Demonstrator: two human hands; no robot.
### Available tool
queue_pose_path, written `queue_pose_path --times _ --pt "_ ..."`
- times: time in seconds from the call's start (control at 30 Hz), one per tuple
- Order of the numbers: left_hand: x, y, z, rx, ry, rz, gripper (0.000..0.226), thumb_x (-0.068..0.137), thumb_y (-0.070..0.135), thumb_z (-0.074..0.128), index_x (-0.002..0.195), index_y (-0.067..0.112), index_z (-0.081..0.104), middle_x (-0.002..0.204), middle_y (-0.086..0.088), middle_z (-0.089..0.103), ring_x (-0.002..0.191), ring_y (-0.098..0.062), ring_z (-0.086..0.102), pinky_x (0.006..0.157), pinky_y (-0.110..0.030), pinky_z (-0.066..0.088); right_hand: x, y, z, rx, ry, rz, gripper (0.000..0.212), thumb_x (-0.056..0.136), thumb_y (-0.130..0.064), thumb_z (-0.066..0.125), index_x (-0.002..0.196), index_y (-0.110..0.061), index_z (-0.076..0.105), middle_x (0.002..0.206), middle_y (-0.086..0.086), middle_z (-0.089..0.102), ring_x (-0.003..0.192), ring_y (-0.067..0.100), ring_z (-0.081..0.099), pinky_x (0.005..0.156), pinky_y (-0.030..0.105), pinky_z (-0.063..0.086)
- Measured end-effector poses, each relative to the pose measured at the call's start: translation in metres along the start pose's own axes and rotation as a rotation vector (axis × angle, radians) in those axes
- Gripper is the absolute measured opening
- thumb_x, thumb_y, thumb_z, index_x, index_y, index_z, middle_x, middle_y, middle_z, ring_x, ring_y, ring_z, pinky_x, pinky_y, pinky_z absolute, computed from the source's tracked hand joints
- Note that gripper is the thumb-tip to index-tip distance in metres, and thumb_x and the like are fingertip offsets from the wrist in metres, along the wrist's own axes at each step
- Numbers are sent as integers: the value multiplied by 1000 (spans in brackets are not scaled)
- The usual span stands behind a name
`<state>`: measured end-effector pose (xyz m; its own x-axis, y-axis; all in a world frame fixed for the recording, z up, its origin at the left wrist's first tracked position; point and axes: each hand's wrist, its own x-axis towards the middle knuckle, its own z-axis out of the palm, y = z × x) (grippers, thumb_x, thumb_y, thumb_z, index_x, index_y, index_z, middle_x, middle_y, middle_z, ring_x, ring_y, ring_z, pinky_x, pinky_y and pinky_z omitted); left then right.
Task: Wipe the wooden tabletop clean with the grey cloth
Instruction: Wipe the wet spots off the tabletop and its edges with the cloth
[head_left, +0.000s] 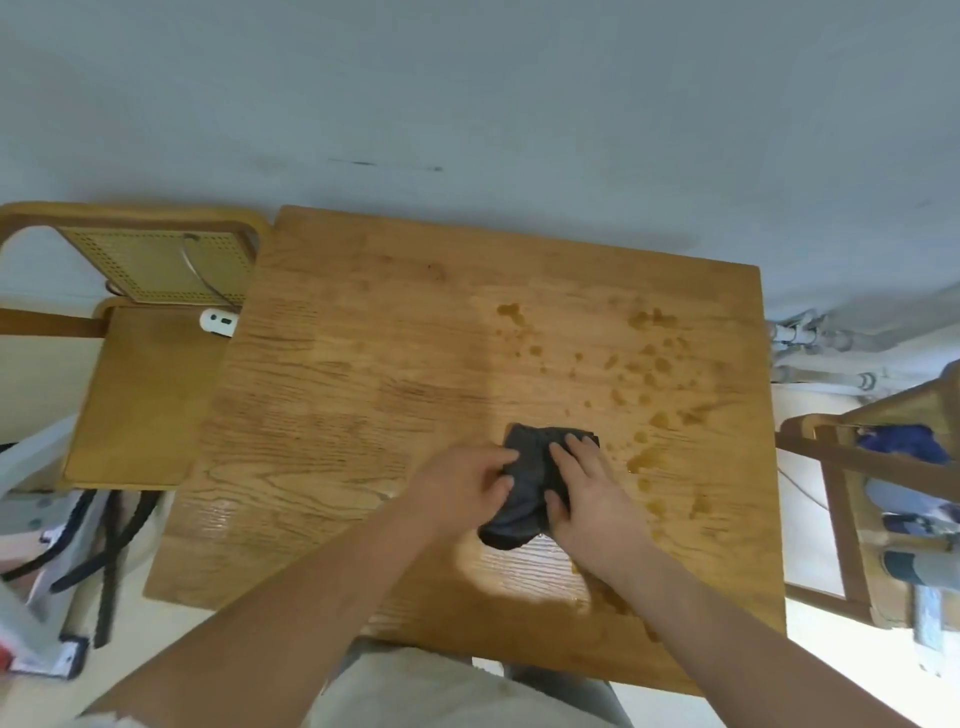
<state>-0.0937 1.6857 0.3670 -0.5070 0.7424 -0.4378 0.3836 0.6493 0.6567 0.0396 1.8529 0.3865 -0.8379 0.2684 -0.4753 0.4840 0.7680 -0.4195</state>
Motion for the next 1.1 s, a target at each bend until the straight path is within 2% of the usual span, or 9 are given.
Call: queue_pose_path --times 0.07,0.17,0.23,0.3,0.5,0.63,0.83,1.0,1.1 --pt "4 -21 -31 261 103 -56 51 96 39 60 145 26 53 140 0 53 124 -24 56 97 -33 50 4 -7 14 -141 -88 0 74 106 -56 33 165 -21 4 172 1 -14 157 19 -19 129 41 9" --pt "7 -36 -50 542 -88 -251 102 82 61 71 161 20 21 170 -9 11 152 -33 21 115 -47 37 11 -20 34 -295 -125 51 83 102 -68 18 161 -23 -19 163 4 -38 151 21 -34 128 41 -8" --pt "4 -41 -44 645 -187 -282 128 75 69 74 163 15 -3 170 -12 -15 156 -36 0 121 -51 26 15 -27 45 -312 -109 118 82 102 -69 12 158 -24 -26 159 5 -45 149 23 -38 127 42 -12" --pt "1 -49 -36 683 -186 -243 137 74 74 72 160 14 -17 167 -14 -27 155 -37 -9 123 -50 17 25 -31 50 -317 -71 178 81 100 -70 8 156 -24 -30 157 5 -48 148 23 -40 126 42 -13" --pt "0 -56 -38 687 -171 -190 136 74 77 70 161 14 -14 168 -14 -23 156 -37 -8 122 -49 24 67 -68 59 -174 118 409 75 104 -62 5 160 -19 -21 165 13 -34 154 30 -27 128 47 -7" --pt "-4 -55 -41 725 -177 -127 134 74 82 64 162 13 -9 169 -15 -16 155 -38 -2 116 -47 35 29 -93 99 -148 166 364 71 106 -57 5 163 -17 -10 168 16 -23 156 31 -22 128 49 -2" --pt "-5 -58 -60 754 -270 -60 140 71 79 71 162 15 -14 168 -13 -23 155 -38 -6 113 -50 42 -8 -41 88 -256 19 214 79 97 -75 -2 154 -30 -34 158 -1 -48 146 16 -43 123 36 -19" --pt "-4 -56 -62 754 -284 -75 141 70 75 76 162 17 -14 169 -12 -23 156 -37 -5 112 -49 44 18 -19 50 -107 42 590 79 102 -66 8 161 -23 -21 165 9 -35 155 25 -27 129 44 -2" --pt "-4 -57 -60 760 -279 -82 142 70 76 76 161 17 -16 168 -11 -24 156 -36 -7 114 -49 42 24 -56 72 -72 108 667 76 103 -60 4 160 -17 -23 165 15 -34 155 33 -24 128 49 -1"
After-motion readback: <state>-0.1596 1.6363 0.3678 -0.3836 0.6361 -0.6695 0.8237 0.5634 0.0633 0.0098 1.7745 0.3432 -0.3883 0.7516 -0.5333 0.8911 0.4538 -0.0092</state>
